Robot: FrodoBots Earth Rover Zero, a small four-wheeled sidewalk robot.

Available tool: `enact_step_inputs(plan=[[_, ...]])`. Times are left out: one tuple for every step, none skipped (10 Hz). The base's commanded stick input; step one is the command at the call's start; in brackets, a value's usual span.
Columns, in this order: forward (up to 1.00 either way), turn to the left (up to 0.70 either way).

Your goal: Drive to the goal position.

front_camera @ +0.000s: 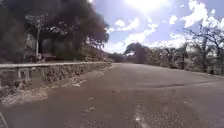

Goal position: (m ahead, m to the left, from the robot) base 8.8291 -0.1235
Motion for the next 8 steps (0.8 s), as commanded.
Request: enact_step_inputs(plan=[[0.50,0.00],[0.50,0.00],[0.50,0.00],[0.50,0.00],[0.50,0.00],[0.50,0.00],[0.50,0.00],[0.50,0.00]])
